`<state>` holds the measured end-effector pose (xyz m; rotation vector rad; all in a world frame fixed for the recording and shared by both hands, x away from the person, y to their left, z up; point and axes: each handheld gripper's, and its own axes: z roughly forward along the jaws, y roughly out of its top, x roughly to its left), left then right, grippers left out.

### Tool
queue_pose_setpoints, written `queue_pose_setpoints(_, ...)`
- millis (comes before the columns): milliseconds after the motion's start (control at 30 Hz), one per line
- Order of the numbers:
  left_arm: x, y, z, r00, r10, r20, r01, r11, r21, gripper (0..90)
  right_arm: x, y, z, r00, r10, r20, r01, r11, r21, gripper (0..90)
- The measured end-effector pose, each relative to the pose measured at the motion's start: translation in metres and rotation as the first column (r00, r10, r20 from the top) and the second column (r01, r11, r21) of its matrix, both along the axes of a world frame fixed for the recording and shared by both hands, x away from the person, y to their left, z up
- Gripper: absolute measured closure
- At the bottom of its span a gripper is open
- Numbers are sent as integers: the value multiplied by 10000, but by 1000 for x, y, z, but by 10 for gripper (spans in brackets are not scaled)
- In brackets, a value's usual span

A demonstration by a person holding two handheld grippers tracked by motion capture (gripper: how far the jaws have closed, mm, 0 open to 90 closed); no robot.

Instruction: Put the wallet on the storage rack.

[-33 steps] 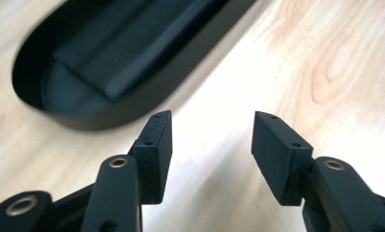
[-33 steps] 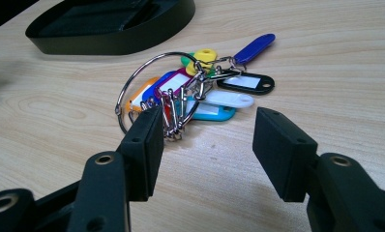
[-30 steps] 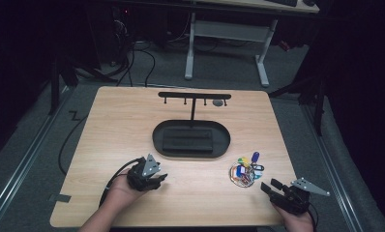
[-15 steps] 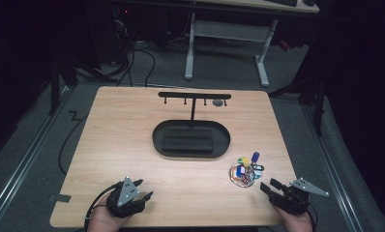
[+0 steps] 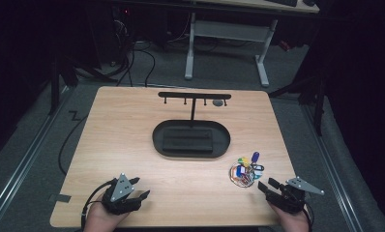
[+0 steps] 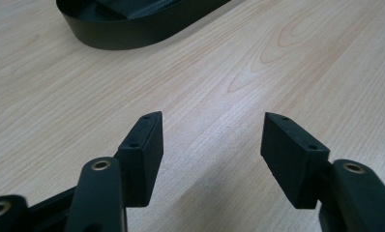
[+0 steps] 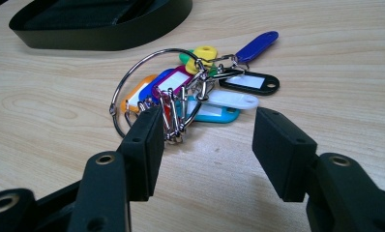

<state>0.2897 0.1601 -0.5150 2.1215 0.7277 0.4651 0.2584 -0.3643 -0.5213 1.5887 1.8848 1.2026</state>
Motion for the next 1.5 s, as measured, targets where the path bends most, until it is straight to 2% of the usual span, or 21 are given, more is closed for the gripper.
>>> queue_pose_setpoints(167, 1, -1, 1, 9999, -117, 67, 116, 9999, 111, 394, 0, 4, 1, 9999, 150, 65, -149, 9998, -157, 458)
queue_pose_setpoints(367, 4, -1, 0, 9998, -197, 78, 196, 9997, 117, 376, -3, 12, 7, 9987, 432, 267, -415, 9974, -586, 461)
queue_pose_setpoints(533, 7, -3, 0, 9994, -342, 27, 343, 9993, -115, 373, -3, 25, 14, 9972, 746, 11, -741, 9919, -1031, 469)
queue_pose_setpoints(700, 6, -6, -1, 9985, -554, -17, 553, 9983, -193, 373, 2, 38, 24, 9930, 1061, -524, -1138, 9777, -1768, 482)
queue_pose_setpoints(867, 2, -13, -1, 9965, -829, 129, 829, 9966, 22, 371, 11, 55, 36, 9827, 1432, -1173, -1693, 9516, -2563, 489)
queue_pose_setpoints(1000, 0, -13, 1, 9954, -936, 201, 936, 9956, 16, 371, 21, 66, 42, 9685, 1624, -1890, -2118, 9360, -2812, 499)
queue_pose_setpoints(1167, 0, -10, 3, 9954, -922, 246, 925, 9957, -108, 371, 36, 79, 49, 9429, 1968, -2688, -2768, 9117, -3037, 511)
queue_pose_setpoints(1367, -1, -9, 3, 9948, -987, 256, 990, 9950, -93, 371, 58, 102, 51, 8932, 2230, -3906, -3670, 8634, -3463, 525)
queue_pose_setpoints(1400, -1, -9, 3, 9947, -996, 260, 999, 9950, -91, 371, 63, 107, 51, 8819, 2242, -4147, -3814, 8564, -3480, 528)
queue_pose_setpoints(1500, 0, -9, 3, 9944, -1020, 275, 1022, 9947, -61, 371, 73, 116, 50, 8591, 2278, -4584, -4113, 8403, -3532, 531)
